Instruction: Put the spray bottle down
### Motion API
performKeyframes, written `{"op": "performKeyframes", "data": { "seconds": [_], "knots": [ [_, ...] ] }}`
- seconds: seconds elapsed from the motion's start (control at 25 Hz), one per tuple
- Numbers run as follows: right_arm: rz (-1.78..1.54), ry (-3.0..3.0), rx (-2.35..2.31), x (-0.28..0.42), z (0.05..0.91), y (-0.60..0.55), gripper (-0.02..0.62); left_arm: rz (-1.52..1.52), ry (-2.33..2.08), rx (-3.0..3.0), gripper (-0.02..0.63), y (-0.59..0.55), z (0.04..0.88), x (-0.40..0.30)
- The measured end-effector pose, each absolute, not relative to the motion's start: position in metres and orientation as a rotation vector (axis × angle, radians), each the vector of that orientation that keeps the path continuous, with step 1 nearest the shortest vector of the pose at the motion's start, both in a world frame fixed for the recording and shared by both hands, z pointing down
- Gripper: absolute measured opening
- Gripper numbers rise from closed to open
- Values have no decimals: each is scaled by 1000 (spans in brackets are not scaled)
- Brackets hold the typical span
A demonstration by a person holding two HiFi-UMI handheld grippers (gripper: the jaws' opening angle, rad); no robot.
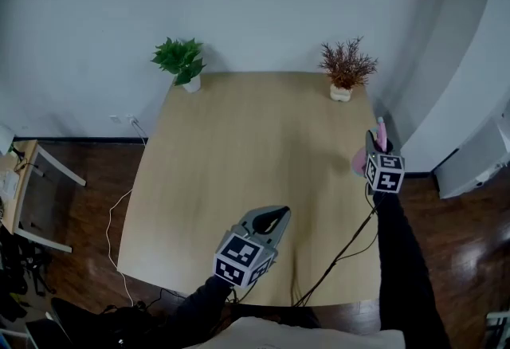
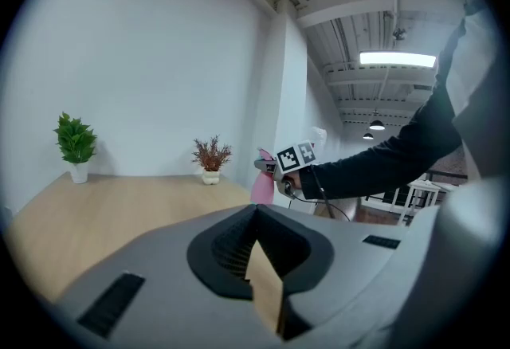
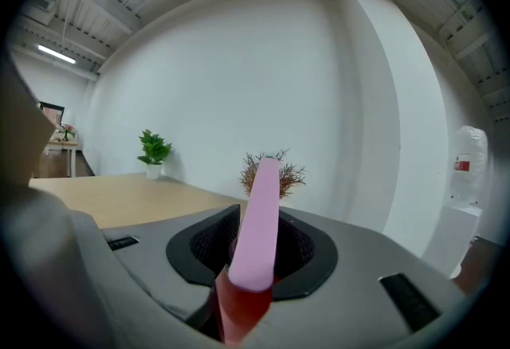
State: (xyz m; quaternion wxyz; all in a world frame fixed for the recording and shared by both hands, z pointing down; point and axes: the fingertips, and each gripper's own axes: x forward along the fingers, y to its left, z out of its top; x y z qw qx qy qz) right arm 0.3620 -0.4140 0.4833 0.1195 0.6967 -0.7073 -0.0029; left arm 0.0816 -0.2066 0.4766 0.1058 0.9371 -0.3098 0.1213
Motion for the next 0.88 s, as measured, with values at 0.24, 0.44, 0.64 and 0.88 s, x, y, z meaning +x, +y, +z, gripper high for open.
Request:
{"op": "performKeyframes", "data": {
  "seconds": [0.24,0.44,0.64,0.88],
  "knots": [
    [6,-2042,2056,389,514,-458,93,369,-935,2702,18,-215,507,94],
    [-11,-2063,2017,387,533,-474,93,376,-966,2673,18,-223,525,101],
    [46,-2065,2002,388,557,-476,93,405,-977,2672,18,-221,536,104],
    [17,-2057,2016,387,563,-474,94,395,-969,2639,18,-221,542,102]
  ]
}}
